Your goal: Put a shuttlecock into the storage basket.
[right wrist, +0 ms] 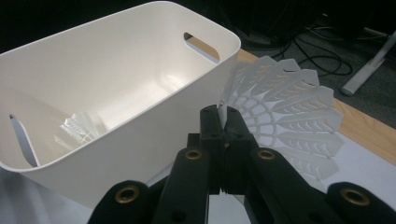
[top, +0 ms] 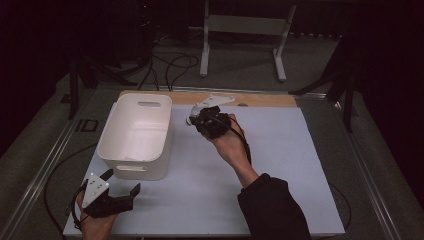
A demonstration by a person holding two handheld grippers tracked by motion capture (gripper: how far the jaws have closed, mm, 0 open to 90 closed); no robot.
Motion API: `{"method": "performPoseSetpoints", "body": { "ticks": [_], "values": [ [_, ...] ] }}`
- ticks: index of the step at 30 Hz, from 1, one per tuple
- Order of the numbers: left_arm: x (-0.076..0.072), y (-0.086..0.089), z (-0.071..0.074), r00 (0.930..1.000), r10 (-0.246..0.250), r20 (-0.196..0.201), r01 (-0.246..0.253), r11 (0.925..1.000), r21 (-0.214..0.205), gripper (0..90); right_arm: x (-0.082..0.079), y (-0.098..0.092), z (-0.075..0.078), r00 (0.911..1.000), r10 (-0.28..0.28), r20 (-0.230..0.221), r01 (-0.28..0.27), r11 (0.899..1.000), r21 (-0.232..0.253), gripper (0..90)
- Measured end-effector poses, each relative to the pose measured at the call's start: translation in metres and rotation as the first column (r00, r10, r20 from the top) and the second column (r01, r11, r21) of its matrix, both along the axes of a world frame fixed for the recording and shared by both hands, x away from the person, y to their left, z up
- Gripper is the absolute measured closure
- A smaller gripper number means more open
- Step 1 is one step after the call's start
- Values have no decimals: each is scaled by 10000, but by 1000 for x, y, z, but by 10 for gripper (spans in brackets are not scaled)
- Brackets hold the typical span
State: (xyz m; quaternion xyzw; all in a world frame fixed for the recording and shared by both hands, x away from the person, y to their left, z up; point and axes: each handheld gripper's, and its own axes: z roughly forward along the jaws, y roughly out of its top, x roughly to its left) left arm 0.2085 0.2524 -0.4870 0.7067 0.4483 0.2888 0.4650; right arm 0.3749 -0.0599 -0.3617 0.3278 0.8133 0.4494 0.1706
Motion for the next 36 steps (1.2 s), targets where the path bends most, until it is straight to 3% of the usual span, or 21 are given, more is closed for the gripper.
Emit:
{"method": "performPoseSetpoints", "body": {
  "ticks": [36],
  "values": [
    [0,0,0,10000,-1,-1,1,10000,-5,1,11,9,18,9998,-144,101,140,9991,411,894]
  ]
}}
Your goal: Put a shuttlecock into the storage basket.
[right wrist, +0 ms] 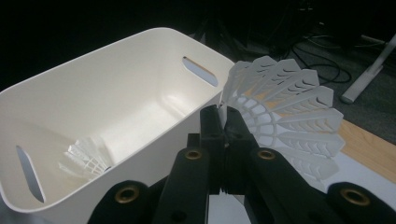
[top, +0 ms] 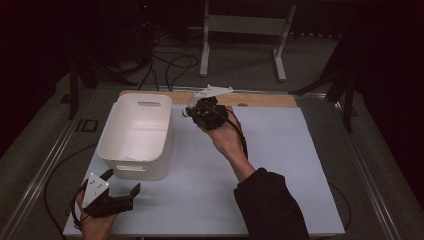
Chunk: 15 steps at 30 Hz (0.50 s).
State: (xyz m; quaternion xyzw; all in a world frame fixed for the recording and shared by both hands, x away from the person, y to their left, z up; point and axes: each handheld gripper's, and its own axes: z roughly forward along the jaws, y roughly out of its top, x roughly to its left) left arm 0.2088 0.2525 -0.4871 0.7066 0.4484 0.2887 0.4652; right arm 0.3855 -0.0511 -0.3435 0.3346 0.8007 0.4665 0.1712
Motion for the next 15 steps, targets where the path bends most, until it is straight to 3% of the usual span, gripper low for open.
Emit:
{"method": "performPoseSetpoints", "body": {
  "ticks": [15],
  "values": [
    [0,0,0,10000,14,-3,-14,10000,-8,1,3,7,6,9999,23,113,-23,10000,44,893]
  ]
}}
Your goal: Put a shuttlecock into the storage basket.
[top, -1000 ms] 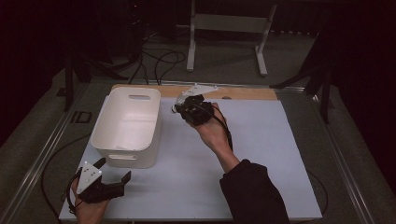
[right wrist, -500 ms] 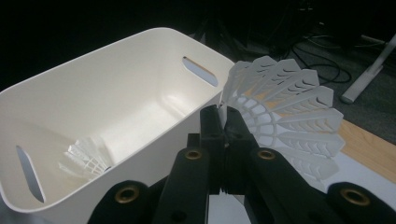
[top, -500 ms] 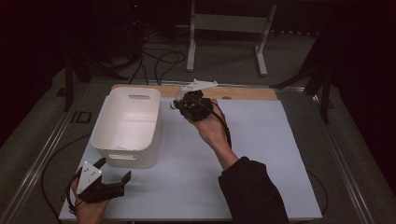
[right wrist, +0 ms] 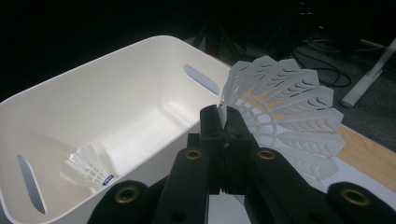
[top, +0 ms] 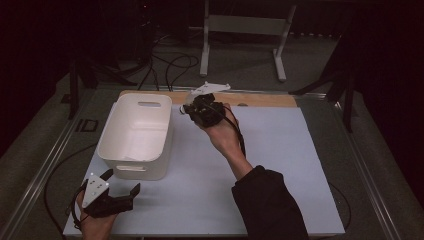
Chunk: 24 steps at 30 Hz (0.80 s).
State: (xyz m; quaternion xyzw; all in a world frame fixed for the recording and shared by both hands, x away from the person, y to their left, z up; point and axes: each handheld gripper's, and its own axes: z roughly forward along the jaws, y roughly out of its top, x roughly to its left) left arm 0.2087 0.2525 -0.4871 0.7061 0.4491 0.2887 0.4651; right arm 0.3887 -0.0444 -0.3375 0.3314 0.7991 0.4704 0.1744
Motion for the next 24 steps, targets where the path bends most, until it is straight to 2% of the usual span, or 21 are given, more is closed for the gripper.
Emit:
{"method": "performPoseSetpoints", "body": {
  "ticks": [24],
  "values": [
    [0,0,0,10000,-12,-14,13,10000,43,1,2,14,5,9998,141,151,-143,9998,121,894]
  ]
}}
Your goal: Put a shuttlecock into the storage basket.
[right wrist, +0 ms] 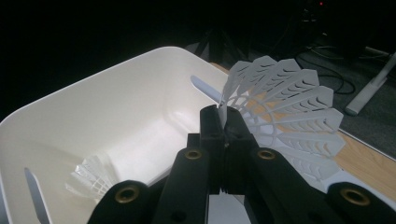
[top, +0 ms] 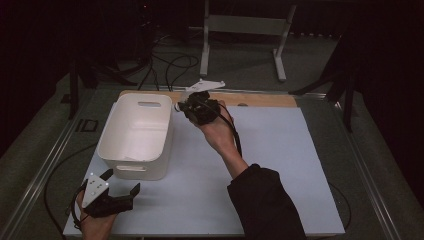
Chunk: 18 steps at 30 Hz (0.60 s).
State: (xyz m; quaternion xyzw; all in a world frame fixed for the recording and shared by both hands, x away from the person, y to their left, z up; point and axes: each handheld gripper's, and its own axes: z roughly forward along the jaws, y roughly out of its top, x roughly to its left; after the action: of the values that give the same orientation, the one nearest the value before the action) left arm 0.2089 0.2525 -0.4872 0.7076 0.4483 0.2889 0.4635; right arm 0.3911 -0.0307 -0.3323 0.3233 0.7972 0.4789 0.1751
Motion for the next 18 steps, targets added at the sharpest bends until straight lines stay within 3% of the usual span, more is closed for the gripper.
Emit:
{"method": "performPoseSetpoints", "body": {
  "ticks": [18],
  "values": [
    [0,0,0,10000,1,6,-1,10000,-53,1,-3,15,3,9996,290,-25,-290,9994,168,894]
  ]
}}
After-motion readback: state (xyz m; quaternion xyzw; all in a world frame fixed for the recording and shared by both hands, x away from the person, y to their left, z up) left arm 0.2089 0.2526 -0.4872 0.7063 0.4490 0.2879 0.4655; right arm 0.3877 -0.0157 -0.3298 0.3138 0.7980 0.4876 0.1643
